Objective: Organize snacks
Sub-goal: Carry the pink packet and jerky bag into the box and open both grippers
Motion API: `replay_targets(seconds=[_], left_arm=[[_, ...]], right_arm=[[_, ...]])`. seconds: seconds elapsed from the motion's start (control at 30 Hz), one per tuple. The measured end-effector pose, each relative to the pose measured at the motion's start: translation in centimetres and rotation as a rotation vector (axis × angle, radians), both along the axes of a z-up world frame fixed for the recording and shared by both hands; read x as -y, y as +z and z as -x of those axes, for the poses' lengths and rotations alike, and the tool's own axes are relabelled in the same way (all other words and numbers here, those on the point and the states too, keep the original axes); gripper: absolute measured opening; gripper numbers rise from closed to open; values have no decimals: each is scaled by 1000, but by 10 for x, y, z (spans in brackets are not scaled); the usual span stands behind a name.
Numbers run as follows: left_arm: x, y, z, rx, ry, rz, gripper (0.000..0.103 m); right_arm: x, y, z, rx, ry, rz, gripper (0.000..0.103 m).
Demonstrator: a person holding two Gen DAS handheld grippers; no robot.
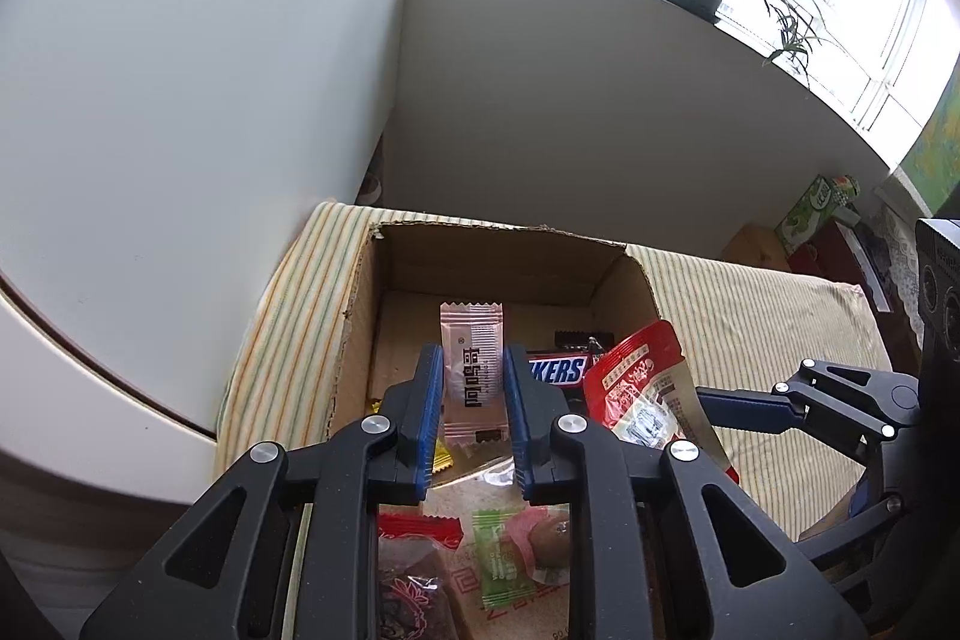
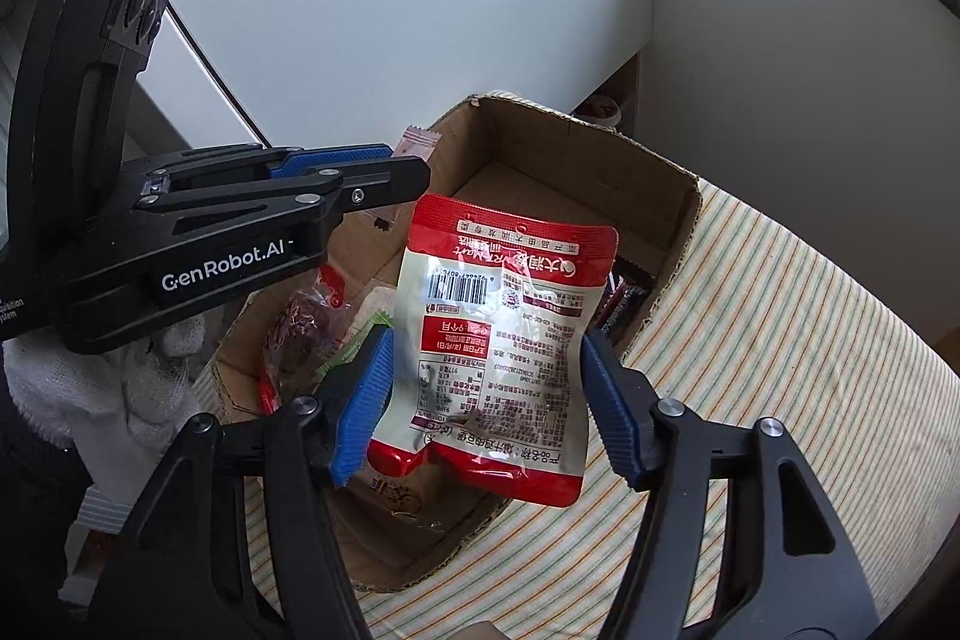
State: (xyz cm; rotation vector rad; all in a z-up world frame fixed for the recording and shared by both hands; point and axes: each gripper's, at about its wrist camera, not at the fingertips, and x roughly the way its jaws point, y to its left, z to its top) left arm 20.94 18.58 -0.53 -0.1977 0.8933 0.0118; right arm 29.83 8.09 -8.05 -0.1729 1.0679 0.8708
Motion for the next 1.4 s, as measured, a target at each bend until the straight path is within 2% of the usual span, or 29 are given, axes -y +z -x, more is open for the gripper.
replay_targets(seconds=[0.07, 0.1, 0.3, 0.47, 0.6, 0.63, 0.7, 1.03, 1.17, 1.4], left_arm=[[-2, 0, 0, -4, 8, 2, 37], [-3, 1, 0, -1, 13, 0, 39], [-3, 2, 2, -4, 18, -6, 41], [-3, 7, 4, 3, 20, -12, 41], [-3, 11, 6, 9, 24, -15, 41], [-2, 11, 6, 8, 24, -16, 42], [-1, 12, 7, 9, 23, -20, 51], [7, 22, 21, 23, 35, -41, 52], [14, 29, 33, 41, 35, -50, 59], [30, 44, 57, 78, 32, -74, 60]], right_arm=[[0, -2, 2, 6, 4, 8, 66], [0, -2, 3, 9, 8, 9, 67], [-5, -5, 11, 26, 21, 10, 71], [-6, 8, 20, 42, 30, 5, 71], [-2, 15, 28, 66, 39, 14, 82], [-1, 16, 30, 72, 39, 15, 83], [1, 17, 34, 72, 41, 15, 83], [19, 24, 45, 91, 21, 19, 83], [29, 28, 53, 105, 10, 17, 83], [50, 39, 66, 129, -15, -1, 83]])
